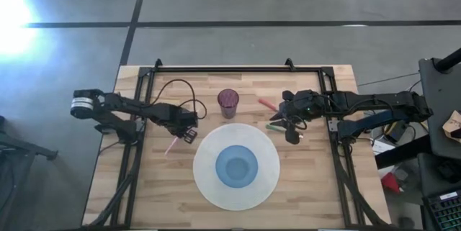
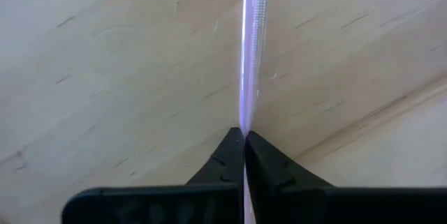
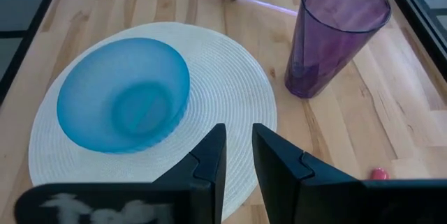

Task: Pick & Place Utensil
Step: Put the straw into the cup

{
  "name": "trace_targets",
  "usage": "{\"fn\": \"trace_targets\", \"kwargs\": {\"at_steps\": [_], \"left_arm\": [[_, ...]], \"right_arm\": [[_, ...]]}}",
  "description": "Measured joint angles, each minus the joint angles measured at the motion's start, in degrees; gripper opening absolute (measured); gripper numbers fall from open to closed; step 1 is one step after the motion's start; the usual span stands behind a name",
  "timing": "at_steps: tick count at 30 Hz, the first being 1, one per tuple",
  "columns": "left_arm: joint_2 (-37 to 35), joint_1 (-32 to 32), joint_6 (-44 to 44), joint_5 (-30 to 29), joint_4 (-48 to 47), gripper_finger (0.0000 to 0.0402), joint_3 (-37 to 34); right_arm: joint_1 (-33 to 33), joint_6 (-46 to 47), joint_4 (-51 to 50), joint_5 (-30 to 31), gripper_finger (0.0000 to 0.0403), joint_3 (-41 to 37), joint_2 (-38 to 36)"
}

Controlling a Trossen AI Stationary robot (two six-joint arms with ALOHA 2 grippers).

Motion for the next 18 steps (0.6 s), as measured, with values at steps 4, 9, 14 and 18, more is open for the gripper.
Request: {"fn": "trace_targets", "kwargs": {"at_steps": [4,9,14,18], "left_arm": [[-0.1,0.0,0.1,-0.1,0.6,0.0001,-1.6],[-0.9,-0.3,2.2,-0.3,0.9,0.0,-1.7],[-4.2,-0.3,4.4,-0.3,0.4,0.0,-0.2],[-8.2,-0.4,5.7,-0.2,-0.3,0.0,0.2]], "right_arm": [[0.0,0.0,0.0,0.0,0.007,0.0,0.0],[0.0,0.2,0.0,0.0,0.0077,0.0,0.0],[0.0,0.2,-0.1,0.0,0.0078,0.0,0.0],[0.0,0.2,-0.1,0.0,0.007,0.0,0.0]]}}
